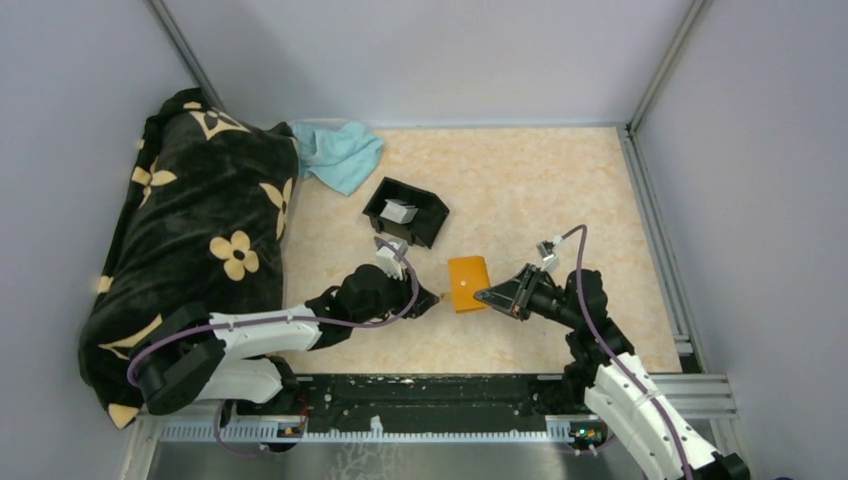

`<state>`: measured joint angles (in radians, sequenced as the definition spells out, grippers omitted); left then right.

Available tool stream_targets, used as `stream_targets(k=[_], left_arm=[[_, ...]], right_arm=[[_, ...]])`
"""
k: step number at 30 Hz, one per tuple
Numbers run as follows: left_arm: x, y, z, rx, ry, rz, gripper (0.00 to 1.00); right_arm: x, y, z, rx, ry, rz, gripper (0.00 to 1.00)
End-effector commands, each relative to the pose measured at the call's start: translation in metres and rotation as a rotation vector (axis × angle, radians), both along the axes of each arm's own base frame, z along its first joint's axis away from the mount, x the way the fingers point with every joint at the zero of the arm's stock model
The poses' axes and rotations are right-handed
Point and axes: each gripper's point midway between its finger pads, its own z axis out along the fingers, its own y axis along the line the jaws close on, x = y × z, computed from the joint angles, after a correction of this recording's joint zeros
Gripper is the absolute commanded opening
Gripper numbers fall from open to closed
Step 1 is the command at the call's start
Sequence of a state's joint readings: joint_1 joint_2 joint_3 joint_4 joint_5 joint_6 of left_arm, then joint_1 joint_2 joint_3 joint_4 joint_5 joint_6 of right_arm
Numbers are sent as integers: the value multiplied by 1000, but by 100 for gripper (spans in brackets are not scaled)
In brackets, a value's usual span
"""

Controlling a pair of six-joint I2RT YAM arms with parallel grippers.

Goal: Put the credit cards into the card holder
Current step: Place the card holder at the center of the board.

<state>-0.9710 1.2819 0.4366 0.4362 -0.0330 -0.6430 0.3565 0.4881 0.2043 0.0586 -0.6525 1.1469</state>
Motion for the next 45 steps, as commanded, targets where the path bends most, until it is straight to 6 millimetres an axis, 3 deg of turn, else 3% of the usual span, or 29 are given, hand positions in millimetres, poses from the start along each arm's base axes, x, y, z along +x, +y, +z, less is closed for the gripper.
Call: stream_targets(k=[1, 7, 15, 22, 28, 32, 36, 41, 45], left_arm=[[3, 16, -4, -2, 14, 95, 45], [8, 35, -26, 67, 34, 183, 45], [26, 44, -10, 107, -41, 257, 44], [42, 20, 19, 97, -165, 191, 44], [49, -22, 27, 97, -221, 40, 45], [52, -42, 13, 134, -206, -28, 45], [52, -49, -1, 160, -195, -60, 44], [52, -49, -22, 220, -171, -89, 44], [52, -36, -38, 275, -144, -54, 44]], right_arm=[[9, 1, 13, 17, -76, -5, 0], [11, 2, -13, -8, -29, 0, 0], [11, 0, -58, -94, 30, 13, 0], [7, 0, -95, -154, 85, 52, 0], [2, 4, -120, -216, 118, 116, 0], [3, 11, -131, -256, 122, 154, 0], [11, 19, -139, -315, 115, 181, 0], [22, 27, -147, -376, 115, 216, 0], [32, 34, -155, -418, 118, 255, 0]])
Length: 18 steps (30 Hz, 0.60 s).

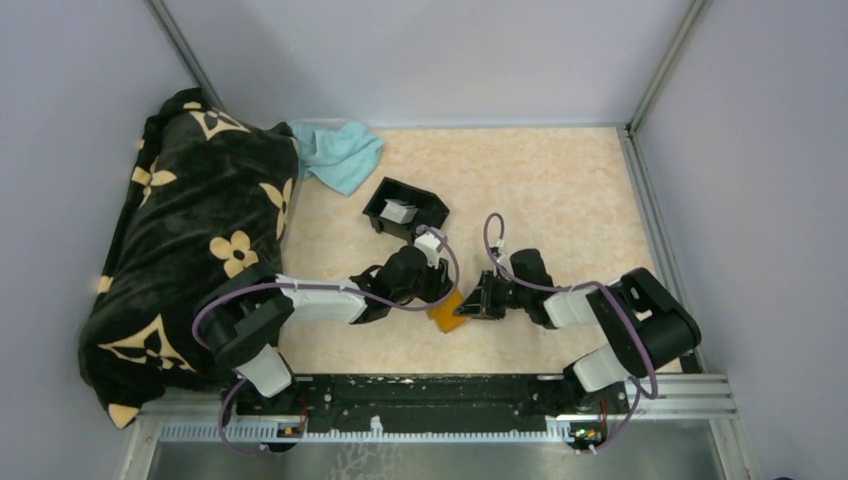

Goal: Put the credit cards into the card holder
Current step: Place the card holder at the center of the board, then adjust the card holder at the center of the board.

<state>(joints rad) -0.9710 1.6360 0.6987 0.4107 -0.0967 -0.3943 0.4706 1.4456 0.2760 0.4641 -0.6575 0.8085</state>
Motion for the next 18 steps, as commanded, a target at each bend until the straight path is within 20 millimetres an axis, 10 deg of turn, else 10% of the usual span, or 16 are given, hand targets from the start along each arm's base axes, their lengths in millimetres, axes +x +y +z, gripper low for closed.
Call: stream_targets(k=[1, 9, 13, 18], left_arm=[[2, 6, -3, 32, -12, 15, 44], [-2, 29, -31, 131, 45, 83, 41], [-7, 40, -48, 162, 93, 132, 40], [-12, 50, -60, 182, 150, 189, 39]], right_arm=[[15, 3, -15, -92, -42, 41, 0], [40, 6, -25, -196, -59, 74, 1], [52, -3, -18, -290, -112, 39, 38], [77, -16, 12, -391, -223, -18, 52]])
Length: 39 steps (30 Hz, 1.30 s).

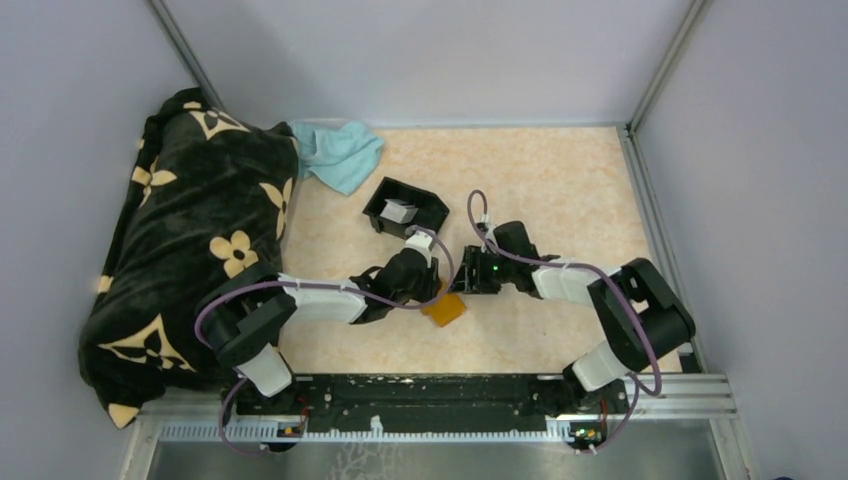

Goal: Put the credit cards into the card holder
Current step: Adjust the card holder at the center of the board.

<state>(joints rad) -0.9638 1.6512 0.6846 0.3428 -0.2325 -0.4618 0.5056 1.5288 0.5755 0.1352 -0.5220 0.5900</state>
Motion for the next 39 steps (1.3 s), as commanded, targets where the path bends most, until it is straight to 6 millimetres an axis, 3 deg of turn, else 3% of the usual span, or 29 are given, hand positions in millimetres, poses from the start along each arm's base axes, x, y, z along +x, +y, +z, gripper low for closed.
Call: stream_targets(k=[1, 4, 7, 15, 16, 25, 39], left_arm=[[-23, 23, -38, 91, 130, 44, 39], [-24, 25, -38, 99, 147, 65, 39], [-24, 30, -36, 101, 154, 92, 39], [-25, 36, -29, 95, 170, 138, 39], [-26, 37, -30, 97, 174, 143, 39], [-30, 44, -35, 108, 204, 178, 38], [-40, 54, -38, 111, 242, 203, 38]], right_arm=[[32, -29, 12, -198, -145, -87, 52], [39, -35, 29, -234, -188, -115, 52], [33, -42, 35, -286, -215, -135, 47], [-20, -38, 21, -362, -219, -160, 1], [-25, -36, 18, -363, -217, -161, 0], [-51, -24, 6, -364, -189, -154, 0], [-30, 0, -3, -371, -202, -144, 0]])
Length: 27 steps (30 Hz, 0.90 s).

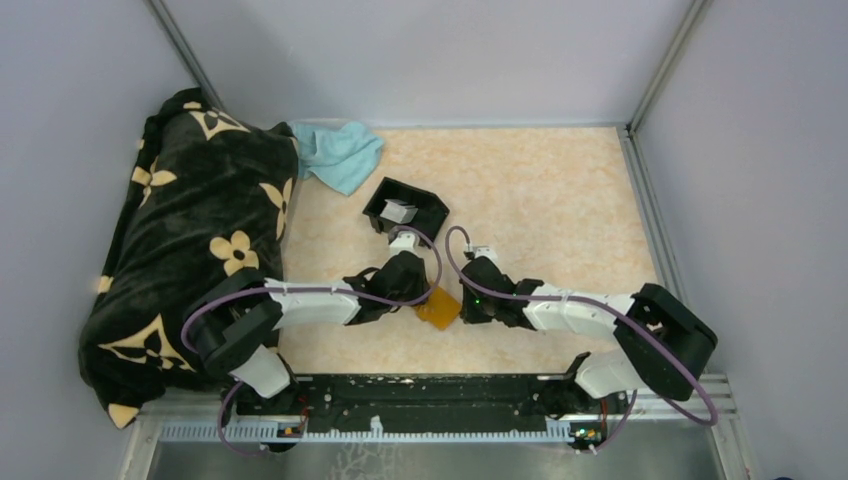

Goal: Put the credit cards into the card holder
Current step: Adjust the card holder at the center of the board.

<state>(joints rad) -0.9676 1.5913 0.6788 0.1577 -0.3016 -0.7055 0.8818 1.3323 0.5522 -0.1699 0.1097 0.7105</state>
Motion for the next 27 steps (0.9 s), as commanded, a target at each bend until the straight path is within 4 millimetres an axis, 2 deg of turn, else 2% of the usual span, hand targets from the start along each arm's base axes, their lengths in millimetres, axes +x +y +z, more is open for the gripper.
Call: stream_targets(k=[1, 6, 15, 23, 24, 27], left_arm=[[-28, 32, -31, 125, 110, -4, 38], [-37, 42, -34, 120, 142, 30, 38], [-44, 57, -31, 114, 175, 107, 42], [-45, 59, -25, 78, 187, 154, 44], [-45, 59, -24, 72, 187, 160, 44], [-46, 60, -22, 56, 190, 176, 44]], right_arm=[[20, 18, 13, 34, -71, -8, 0], [37, 20, 16, 33, -82, -12, 0], [67, 36, 15, 62, -79, 15, 0], [99, 54, 23, 78, -94, 55, 0], [100, 56, 14, 68, -73, 63, 0], [110, 65, 15, 79, -71, 86, 0]])
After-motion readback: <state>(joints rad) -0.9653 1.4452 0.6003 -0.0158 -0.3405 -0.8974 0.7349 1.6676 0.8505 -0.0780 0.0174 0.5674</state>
